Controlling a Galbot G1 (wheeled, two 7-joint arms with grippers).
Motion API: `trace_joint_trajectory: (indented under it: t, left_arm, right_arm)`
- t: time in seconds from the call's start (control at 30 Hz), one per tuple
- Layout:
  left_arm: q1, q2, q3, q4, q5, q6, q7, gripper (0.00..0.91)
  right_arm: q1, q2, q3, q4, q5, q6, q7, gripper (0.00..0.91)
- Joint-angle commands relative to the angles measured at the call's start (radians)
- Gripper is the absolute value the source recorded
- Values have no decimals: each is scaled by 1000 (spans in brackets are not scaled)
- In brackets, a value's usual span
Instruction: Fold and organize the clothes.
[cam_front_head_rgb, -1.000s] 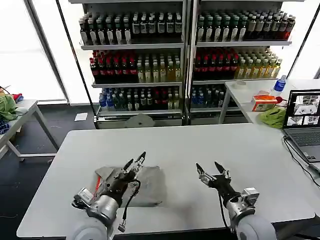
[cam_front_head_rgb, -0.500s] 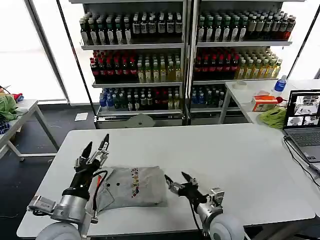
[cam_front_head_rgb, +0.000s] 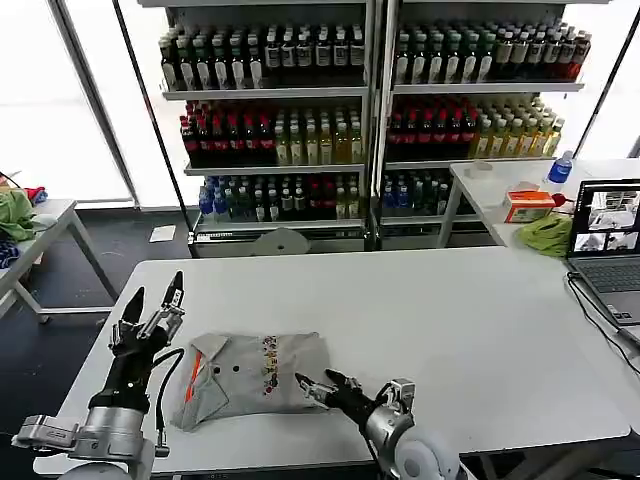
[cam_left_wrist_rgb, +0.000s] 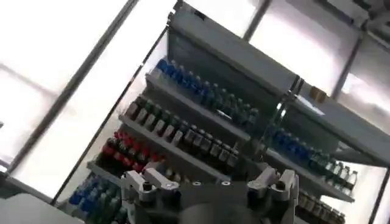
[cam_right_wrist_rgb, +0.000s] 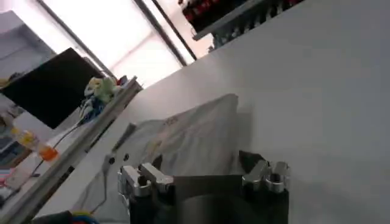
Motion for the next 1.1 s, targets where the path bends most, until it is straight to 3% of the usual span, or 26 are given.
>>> trace_joint_trajectory:
  t: [0.03, 0.47, 0.97, 1.1]
  left_arm:
    - [34, -15, -33, -11, 27, -8, 13, 907]
    - [25, -10, -49, 11, 26, 3, 6, 907]
    - [38, -23, -85, 19, 27, 8, 35, 907]
    - [36, -30, -76, 12, 38, 12, 37, 907]
  right_arm:
    - [73, 70, -33, -102, 110, -5, -12, 0]
    - [50, 67, 3, -58, 61, -1, -3, 0]
    - [-51, -200, 217, 68, 70, -80, -25, 0]
    - [-75, -233, 271, 71, -9, -140, 19, 0]
